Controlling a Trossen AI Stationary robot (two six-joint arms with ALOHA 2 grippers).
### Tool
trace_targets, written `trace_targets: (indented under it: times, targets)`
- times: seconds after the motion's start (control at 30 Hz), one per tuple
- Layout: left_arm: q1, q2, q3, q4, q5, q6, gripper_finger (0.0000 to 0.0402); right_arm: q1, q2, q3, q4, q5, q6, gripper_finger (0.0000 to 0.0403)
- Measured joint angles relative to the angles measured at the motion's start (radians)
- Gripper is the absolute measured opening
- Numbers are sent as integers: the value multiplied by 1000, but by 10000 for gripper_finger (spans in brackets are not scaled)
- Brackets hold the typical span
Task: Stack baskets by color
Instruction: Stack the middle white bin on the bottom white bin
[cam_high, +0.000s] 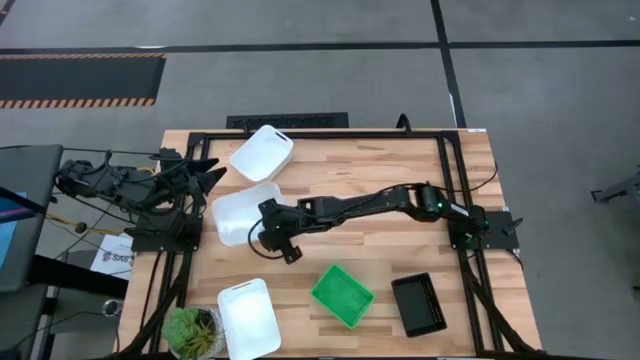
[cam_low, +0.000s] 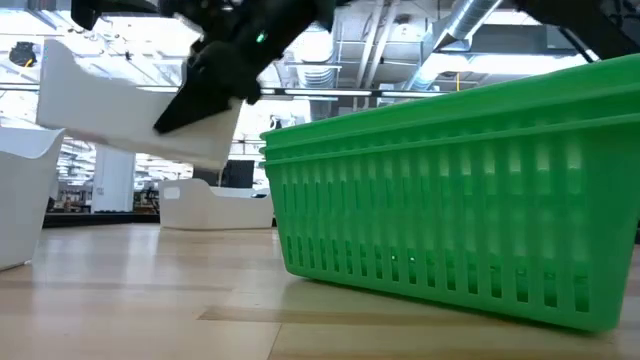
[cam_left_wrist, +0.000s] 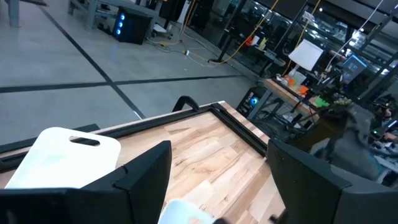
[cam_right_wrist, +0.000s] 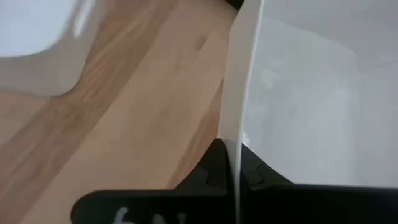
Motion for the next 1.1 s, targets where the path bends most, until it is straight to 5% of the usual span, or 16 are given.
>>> trace_targets:
  times: [0.5,0.87,1.1]
  targets:
    - [0,0,0,0,-2,3,254,162,-81,0,-119,-3,-747,7]
    - [0,0,0,4,-23,0,254,246,-82,0,-112,-16,-962,7]
    - [0,0,0,4,-26,-1,254,292,-82,0,-104,-129,-1068,7]
